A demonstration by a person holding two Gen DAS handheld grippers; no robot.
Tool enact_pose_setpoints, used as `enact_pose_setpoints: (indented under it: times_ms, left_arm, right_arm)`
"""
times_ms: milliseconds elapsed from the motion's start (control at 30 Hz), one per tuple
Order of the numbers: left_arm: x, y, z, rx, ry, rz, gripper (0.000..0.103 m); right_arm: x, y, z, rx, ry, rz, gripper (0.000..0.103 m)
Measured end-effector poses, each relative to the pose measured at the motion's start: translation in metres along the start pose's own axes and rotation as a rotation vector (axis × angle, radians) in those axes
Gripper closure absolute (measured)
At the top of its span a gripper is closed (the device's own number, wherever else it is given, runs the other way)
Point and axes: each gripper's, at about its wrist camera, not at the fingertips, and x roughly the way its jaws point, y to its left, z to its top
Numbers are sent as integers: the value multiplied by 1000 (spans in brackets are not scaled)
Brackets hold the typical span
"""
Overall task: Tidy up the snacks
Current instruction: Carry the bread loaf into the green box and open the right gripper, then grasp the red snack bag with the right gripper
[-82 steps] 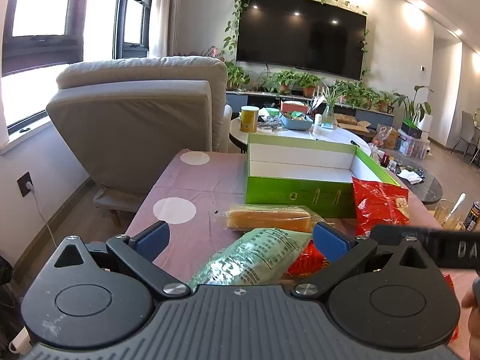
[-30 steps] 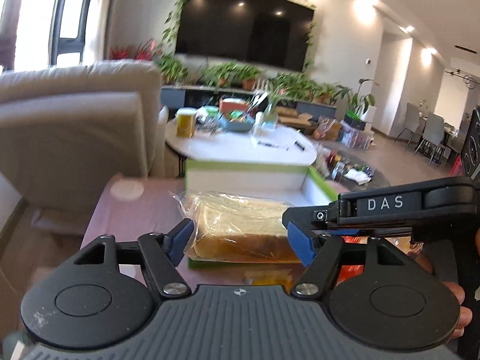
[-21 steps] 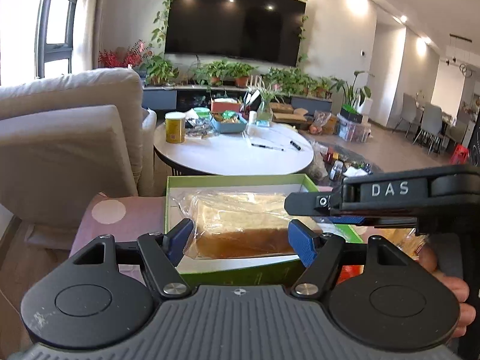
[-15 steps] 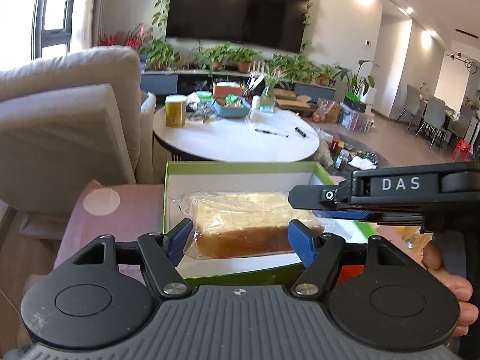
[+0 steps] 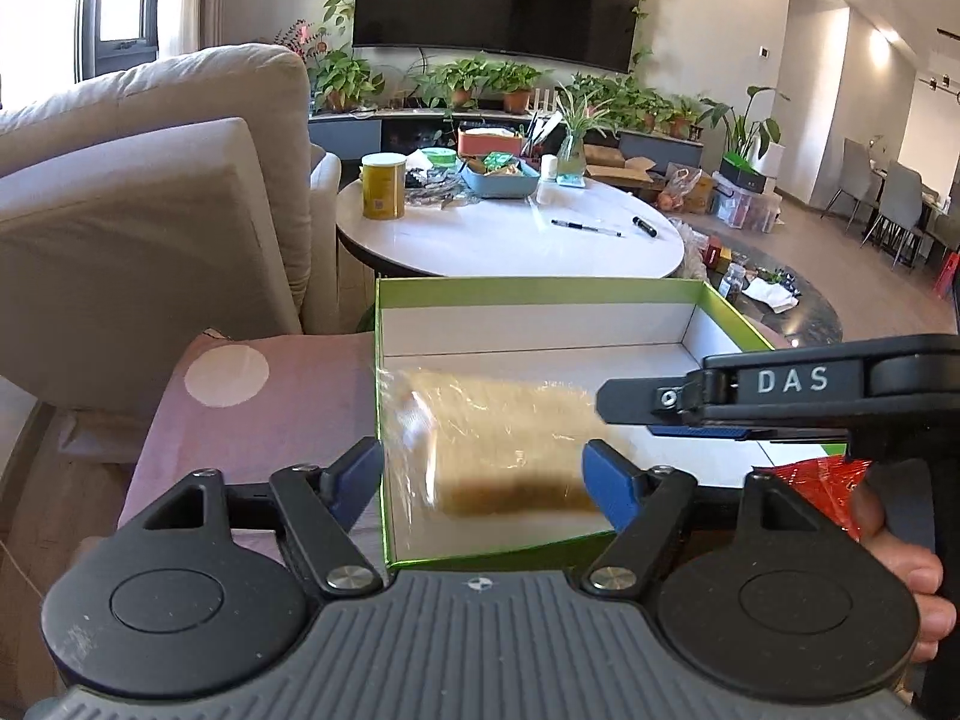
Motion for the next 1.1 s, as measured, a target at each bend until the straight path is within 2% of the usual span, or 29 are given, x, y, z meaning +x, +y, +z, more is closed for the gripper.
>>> enact_pose_setpoints:
  times_ms: [167,433,667,900,1000,1100]
  left_arm:
    - [-15,-2,-1,7,-31,33,25]
    - [-46,-14,-6,-3,-64,22,21]
    - [-74,-35,-20,15,-90,-2,20]
    - [-78,-68,-36,45,-49,-63,20]
    - [-73,-82,-41,54,-21,-85,20]
    - [-65,-94,-48,68,7,-87,20]
  right_arm:
    - [-21,0,3,4,-33,7,62]
    - [-68,12,-6,-80,-83,-1,62]
    - [-103,9,-24,-145,-79,-23,58]
    - [-132,-21,-42,-139,-99,-107,53]
    - [-131,-34,-50,-104,-84,-131,52]
    - [-123,-42,-56,-88,-65,-158,47]
